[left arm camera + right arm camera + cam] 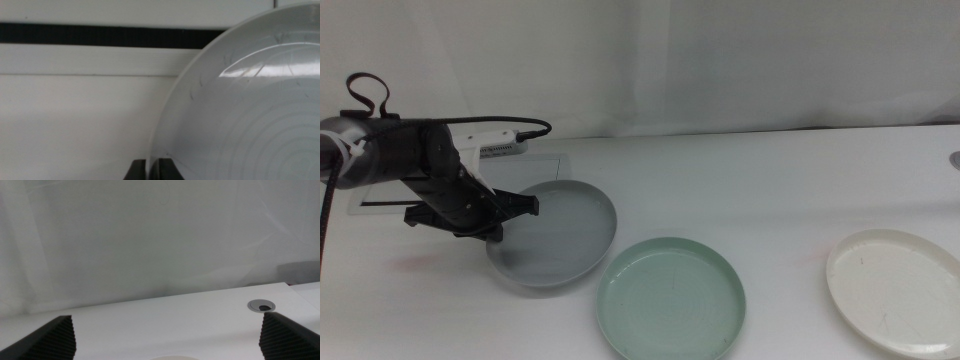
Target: Stack the three bowls on top of each other.
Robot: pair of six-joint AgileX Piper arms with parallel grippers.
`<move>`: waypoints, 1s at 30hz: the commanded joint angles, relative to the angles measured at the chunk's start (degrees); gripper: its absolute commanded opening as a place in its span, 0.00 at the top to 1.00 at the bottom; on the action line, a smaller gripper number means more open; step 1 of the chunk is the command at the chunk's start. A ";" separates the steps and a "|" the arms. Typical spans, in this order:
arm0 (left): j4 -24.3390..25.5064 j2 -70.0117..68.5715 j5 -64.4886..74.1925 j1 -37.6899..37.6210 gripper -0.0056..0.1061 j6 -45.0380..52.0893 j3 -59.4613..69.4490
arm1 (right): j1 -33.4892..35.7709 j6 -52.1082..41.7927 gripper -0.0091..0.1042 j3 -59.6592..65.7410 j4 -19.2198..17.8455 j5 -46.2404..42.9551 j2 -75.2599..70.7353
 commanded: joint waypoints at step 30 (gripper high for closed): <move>2.09 -28.32 8.08 -20.39 0.98 -4.16 0.80 | -0.18 -0.40 0.01 2.30 -0.20 0.02 -0.25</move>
